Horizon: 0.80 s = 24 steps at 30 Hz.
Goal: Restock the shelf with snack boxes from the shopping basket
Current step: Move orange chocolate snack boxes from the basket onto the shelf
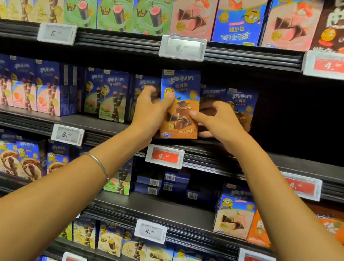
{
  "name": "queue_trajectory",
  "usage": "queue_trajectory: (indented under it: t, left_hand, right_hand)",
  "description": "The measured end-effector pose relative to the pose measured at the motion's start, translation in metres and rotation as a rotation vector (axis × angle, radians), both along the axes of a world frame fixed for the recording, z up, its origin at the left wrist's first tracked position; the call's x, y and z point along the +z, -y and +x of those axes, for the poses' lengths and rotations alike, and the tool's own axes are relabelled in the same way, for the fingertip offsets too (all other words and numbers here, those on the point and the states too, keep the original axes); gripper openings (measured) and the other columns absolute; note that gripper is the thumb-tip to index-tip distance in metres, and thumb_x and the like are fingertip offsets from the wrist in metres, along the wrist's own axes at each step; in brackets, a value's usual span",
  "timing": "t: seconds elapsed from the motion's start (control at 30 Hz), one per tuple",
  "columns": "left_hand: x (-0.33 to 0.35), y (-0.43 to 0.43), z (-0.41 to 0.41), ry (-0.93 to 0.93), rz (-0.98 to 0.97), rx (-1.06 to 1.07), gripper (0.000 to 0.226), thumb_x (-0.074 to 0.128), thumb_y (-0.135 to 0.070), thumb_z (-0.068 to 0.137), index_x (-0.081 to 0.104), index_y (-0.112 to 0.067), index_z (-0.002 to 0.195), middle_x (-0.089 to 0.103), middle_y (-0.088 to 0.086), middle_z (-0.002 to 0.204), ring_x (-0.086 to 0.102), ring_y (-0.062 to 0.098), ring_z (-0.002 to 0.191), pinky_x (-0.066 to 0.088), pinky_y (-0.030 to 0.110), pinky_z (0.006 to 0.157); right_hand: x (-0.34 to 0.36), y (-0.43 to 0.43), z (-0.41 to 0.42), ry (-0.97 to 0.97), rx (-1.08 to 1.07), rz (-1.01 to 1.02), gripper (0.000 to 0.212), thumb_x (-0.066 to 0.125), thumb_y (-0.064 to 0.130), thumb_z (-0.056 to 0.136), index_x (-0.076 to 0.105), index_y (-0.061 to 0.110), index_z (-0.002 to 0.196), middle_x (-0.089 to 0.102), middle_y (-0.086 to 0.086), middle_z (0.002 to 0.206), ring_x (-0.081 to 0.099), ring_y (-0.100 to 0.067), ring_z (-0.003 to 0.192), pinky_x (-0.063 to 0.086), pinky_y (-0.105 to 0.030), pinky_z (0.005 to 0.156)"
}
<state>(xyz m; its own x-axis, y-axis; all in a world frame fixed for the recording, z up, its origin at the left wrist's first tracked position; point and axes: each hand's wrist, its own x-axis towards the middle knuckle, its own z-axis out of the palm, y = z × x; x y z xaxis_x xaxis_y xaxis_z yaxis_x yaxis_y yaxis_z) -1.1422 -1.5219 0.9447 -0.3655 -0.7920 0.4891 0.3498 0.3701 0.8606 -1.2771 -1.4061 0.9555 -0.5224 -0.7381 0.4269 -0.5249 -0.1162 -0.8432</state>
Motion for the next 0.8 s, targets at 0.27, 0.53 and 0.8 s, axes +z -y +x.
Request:
queue_trajectory:
  t: [0.27, 0.53, 0.8]
  left_hand:
    - [0.003, 0.009, -0.010, 0.398, -0.489, 0.194, 0.062, 0.081, -0.035, 0.091, 0.052, -0.015, 0.142, 0.058, 0.009, 0.140, 0.055, 0.026, 0.129, 0.049, 0.043, 0.108]
    - [0.025, 0.030, -0.022, 0.728, -0.940, 0.548, 0.105, 0.087, -0.046, 0.077, 0.026, -0.036, 0.163, 0.025, 0.009, 0.164, 0.030, 0.038, 0.148, 0.038, 0.056, 0.116]
    - [0.027, 0.046, -0.027, 0.839, -1.016, 0.510, 0.104, 0.084, -0.047, 0.081, 0.023, -0.035, 0.164, 0.020, 0.006, 0.168, 0.023, 0.036, 0.153, 0.027, 0.054, 0.123]
  right_hand:
    - [-0.005, -0.025, -0.040, -0.001, -0.211, 0.037, 0.033, 0.069, 0.022, 0.095, 0.059, 0.007, 0.122, 0.072, -0.011, 0.112, 0.072, -0.023, 0.097, 0.061, -0.048, 0.084]
    - [-0.011, -0.016, -0.054, -0.120, -0.408, 0.133, 0.028, 0.065, 0.026, 0.093, 0.061, 0.004, 0.110, 0.067, -0.013, 0.103, 0.067, -0.024, 0.085, 0.064, -0.048, 0.072]
    - [-0.013, -0.009, -0.054, -0.241, -0.500, 0.207, 0.019, 0.058, 0.028, 0.090, 0.051, 0.016, 0.078, 0.066, -0.010, 0.087, 0.068, -0.031, 0.078, 0.061, -0.048, 0.077]
